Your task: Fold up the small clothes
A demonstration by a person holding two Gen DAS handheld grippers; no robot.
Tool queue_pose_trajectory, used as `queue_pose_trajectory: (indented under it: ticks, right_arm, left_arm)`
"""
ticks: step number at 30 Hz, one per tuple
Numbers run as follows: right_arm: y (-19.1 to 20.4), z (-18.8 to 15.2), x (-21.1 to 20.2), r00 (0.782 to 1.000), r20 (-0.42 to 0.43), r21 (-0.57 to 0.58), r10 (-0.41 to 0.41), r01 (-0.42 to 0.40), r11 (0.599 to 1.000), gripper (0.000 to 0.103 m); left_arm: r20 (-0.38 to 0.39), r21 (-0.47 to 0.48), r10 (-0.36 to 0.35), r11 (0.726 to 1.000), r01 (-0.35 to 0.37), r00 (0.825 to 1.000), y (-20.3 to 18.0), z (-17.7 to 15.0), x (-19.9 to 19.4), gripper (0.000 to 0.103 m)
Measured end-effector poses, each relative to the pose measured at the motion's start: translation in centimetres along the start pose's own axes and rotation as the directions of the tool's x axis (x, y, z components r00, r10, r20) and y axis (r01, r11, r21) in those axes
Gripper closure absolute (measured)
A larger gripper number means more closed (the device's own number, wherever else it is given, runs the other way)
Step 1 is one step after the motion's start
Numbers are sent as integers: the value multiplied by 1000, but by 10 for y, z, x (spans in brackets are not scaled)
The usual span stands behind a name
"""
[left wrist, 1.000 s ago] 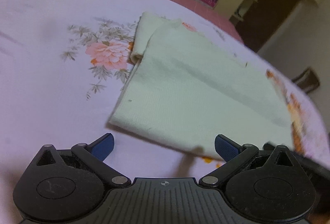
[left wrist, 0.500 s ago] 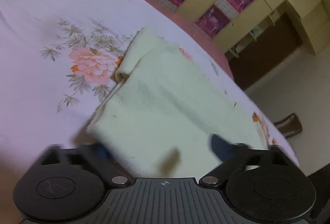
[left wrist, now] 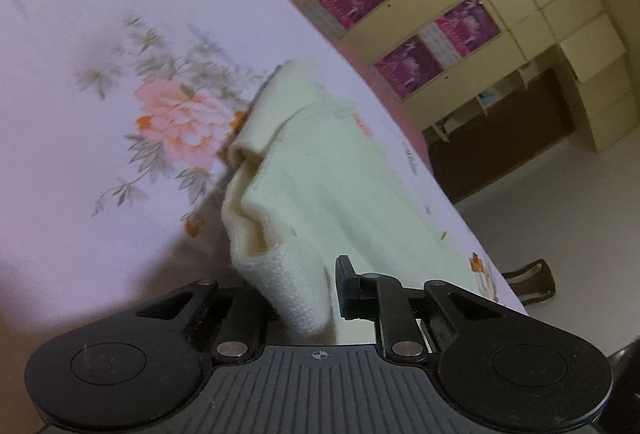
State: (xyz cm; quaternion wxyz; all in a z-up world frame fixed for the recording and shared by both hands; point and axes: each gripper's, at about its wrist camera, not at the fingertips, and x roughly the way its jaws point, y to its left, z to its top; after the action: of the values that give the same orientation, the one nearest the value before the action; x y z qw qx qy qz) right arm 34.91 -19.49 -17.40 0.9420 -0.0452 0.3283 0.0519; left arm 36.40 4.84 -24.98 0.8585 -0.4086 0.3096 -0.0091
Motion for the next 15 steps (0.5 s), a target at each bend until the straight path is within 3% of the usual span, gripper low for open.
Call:
queue_pose_trajectory:
  ticks: [4, 9, 13, 15]
  right_arm:
    - [8, -14, 26, 997, -55, -82, -54, 50, 995, 38]
    - [11, -23, 24, 998, -7, -101, -68, 67, 993, 38]
    - [11, -23, 22, 998, -6, -88, -63, 62, 994, 38]
    - [4, -19, 19, 1000, -11, -52, -29, 28, 998, 38]
  left_arm:
    - [17, 36, -38, 999, 37, 999, -7, 5, -2, 87]
    - [51, 163, -108, 982, 99, 993, -34, 12, -8, 87]
    - [23, 314, -179, 935, 162, 984, -72, 11, -4, 87]
    - [-36, 404, -228, 887, 223, 973, -100, 3, 5, 87]
